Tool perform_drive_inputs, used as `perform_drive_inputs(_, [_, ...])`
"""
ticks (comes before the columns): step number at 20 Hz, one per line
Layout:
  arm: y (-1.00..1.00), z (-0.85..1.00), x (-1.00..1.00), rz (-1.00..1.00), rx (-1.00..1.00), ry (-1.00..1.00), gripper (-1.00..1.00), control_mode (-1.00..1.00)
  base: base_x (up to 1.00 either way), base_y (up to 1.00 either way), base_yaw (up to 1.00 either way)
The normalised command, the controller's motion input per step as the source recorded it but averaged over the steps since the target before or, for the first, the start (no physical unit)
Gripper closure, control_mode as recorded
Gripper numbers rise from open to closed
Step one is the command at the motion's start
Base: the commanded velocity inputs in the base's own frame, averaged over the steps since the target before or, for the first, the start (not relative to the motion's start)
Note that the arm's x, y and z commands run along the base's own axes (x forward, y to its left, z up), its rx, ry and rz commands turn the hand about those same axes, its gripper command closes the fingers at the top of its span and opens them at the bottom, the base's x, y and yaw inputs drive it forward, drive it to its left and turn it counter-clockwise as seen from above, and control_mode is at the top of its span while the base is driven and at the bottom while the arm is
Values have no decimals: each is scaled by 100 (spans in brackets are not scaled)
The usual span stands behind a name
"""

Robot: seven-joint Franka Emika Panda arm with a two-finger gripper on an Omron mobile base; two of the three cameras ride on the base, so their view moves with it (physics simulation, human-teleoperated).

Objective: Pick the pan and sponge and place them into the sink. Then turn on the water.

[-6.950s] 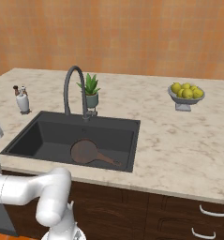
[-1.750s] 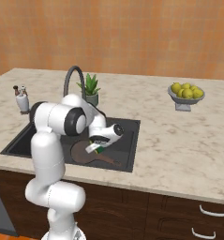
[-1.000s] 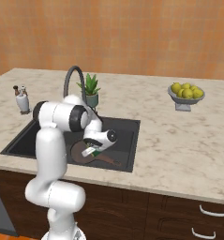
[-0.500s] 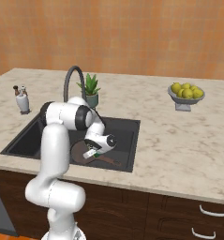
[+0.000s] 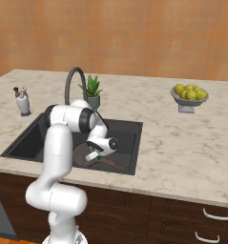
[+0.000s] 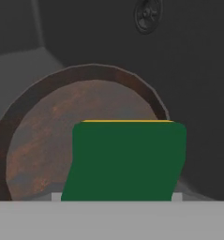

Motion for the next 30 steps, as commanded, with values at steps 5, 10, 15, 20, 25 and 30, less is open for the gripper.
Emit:
perform_drive_inputs(5, [6,-4,9,0,0,0,-100,-100,0,0,0])
perform_drive_inputs(10, [0,0,0,0,0,0,-100,-100,0,0,0])
perform_drive_inputs(15, [0,38,1,-3,0,0,-100,-100,0,0,0])
perform_drive_inputs(20, [-1,82,-20,-9,0,0,-100,-100,0,0,0])
perform_drive_inputs(25, [-32,100,-80,-14,0,1,-100,-100,0,0,0])
perform_drive_inputs(30, [-38,100,-79,-17,0,0,-100,-100,0,0,0])
